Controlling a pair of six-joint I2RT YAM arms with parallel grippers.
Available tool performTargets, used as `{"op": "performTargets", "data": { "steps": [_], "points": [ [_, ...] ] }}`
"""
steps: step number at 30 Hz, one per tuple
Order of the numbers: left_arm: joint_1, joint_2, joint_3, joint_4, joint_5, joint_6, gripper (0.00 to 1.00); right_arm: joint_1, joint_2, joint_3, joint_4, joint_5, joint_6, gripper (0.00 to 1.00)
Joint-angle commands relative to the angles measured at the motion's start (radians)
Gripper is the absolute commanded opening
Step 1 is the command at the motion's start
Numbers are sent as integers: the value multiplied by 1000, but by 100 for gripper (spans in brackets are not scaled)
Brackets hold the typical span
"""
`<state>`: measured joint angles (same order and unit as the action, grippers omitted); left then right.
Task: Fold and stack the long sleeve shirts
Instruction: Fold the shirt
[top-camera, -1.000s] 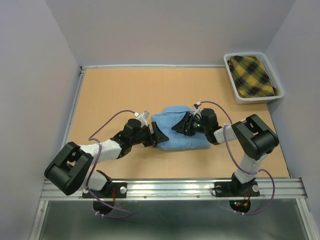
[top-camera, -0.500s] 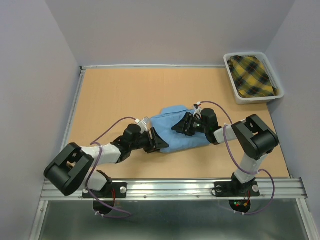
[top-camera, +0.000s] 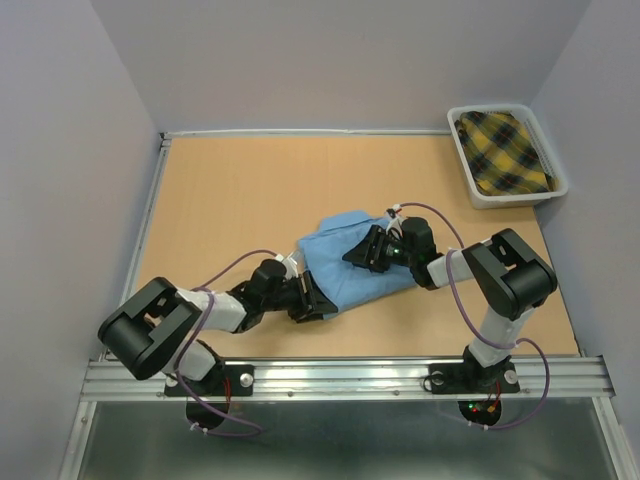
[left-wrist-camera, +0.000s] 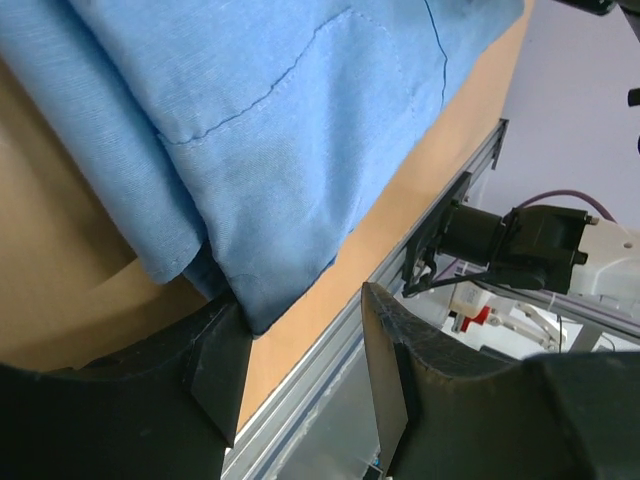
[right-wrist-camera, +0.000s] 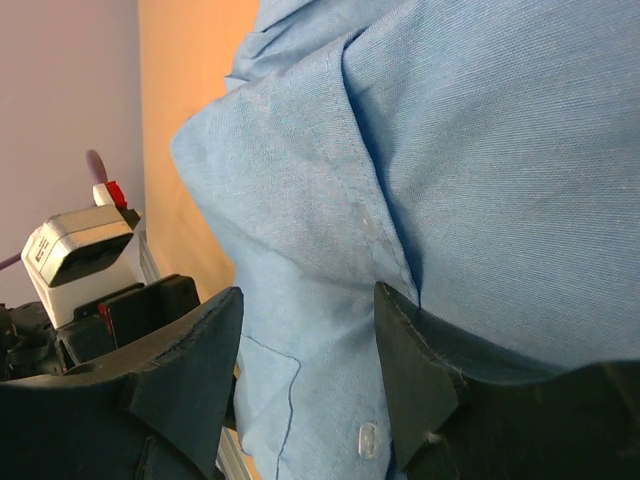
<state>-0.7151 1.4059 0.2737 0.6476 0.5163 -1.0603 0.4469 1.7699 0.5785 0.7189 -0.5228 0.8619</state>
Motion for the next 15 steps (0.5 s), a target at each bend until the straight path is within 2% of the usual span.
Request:
{"op": "performTargets", "data": {
  "steps": [1,3,6,9,10,12,15],
  "points": [
    [-20,-56,-65,17,30,-59,56,7,13,-17,-15,63,-20,61],
    [-20,-128,-100,-8,4,-84,56,7,17,-16,-15,61,-20,61],
    [-20,-218,-85,-130,-57,-69,56,7,13,-17,-15,57,-23,61],
    [-21,-327,40,-303,-140,-4,64,7,-32,-9,-29,63,-27,61],
    [-21,-364,71,-372,-185,20,69,7,-74,-3,-42,70,-32,61],
    [-20,-386,160,-431,-223,28,73,7,-122,38,-125,86,-49,61],
    [-20,-368,252,-430,-274,23,74,6,-229,67,-229,151,-67,63]
  ]
}}
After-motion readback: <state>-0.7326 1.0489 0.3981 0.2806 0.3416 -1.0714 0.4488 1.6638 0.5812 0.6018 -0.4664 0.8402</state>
